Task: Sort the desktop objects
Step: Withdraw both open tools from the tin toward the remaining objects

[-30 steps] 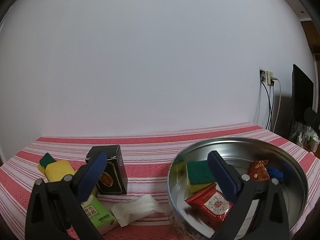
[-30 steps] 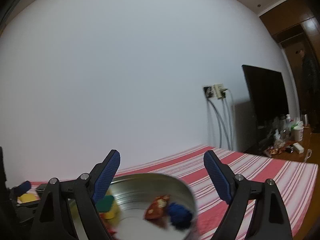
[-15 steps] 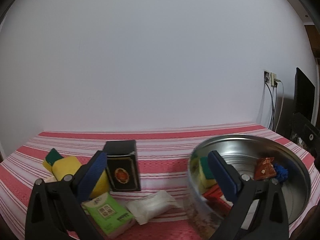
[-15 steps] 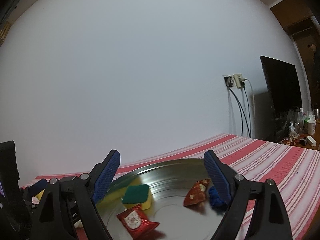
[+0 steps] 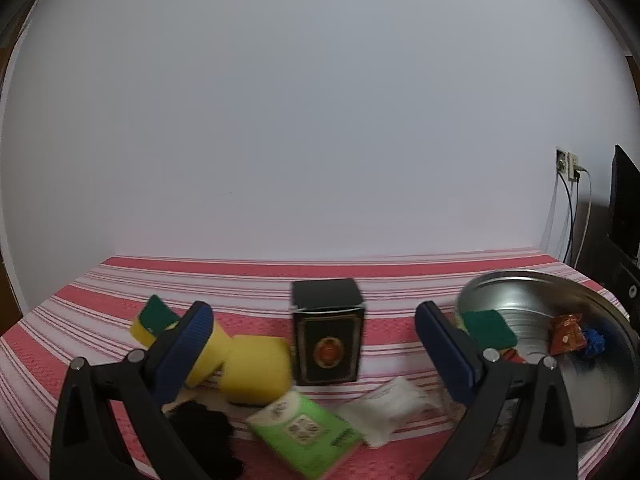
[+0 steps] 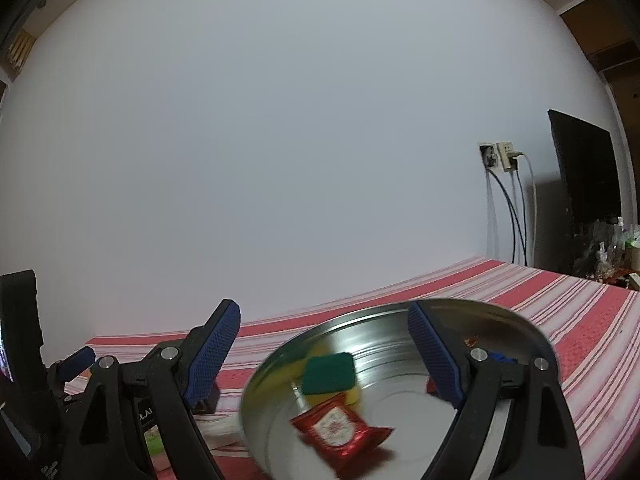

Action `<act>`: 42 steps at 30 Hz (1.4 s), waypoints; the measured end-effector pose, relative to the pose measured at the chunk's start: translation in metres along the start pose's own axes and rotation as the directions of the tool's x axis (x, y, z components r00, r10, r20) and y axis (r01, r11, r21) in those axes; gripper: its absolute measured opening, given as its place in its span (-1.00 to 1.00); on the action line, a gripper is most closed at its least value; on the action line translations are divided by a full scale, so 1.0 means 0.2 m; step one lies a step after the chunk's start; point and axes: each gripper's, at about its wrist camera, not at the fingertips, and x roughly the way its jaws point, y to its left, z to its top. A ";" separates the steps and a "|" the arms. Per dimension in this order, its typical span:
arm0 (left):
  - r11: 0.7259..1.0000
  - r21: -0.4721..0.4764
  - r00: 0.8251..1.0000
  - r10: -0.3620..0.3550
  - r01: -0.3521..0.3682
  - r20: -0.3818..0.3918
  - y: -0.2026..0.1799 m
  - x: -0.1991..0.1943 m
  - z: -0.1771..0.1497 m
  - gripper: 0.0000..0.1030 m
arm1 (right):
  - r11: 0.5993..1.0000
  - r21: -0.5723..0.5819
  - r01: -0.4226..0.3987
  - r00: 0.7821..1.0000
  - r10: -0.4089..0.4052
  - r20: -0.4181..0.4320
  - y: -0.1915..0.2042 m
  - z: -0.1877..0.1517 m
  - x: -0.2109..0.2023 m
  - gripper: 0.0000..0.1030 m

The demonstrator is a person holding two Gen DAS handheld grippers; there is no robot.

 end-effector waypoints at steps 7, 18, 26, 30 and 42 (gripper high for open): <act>0.999 -0.032 0.999 0.032 -0.032 -0.006 0.13 0.01 0.00 0.98 | 0.998 -0.039 -0.042 0.999 0.041 -0.029 0.13 -0.03 0.01 0.70; 0.997 -0.043 0.998 0.063 -0.063 -0.007 0.26 0.00 -0.01 0.98 | 0.994 -0.073 -0.085 0.994 0.080 -0.071 0.23 -0.07 0.00 0.70; 0.994 -0.083 0.997 0.074 -0.076 -0.024 0.38 0.02 -0.01 0.98 | 0.990 -0.082 -0.116 0.990 0.109 -0.094 0.30 -0.09 0.02 0.70; 0.993 -0.088 0.997 0.071 -0.073 -0.026 0.40 0.03 -0.01 0.98 | 0.988 -0.089 -0.126 0.989 0.117 -0.095 0.32 -0.10 0.01 0.70; 0.991 -0.087 0.995 0.096 -0.099 -0.030 0.46 0.06 -0.01 0.98 | 0.988 -0.078 -0.133 0.986 0.123 -0.114 0.34 -0.11 0.02 0.70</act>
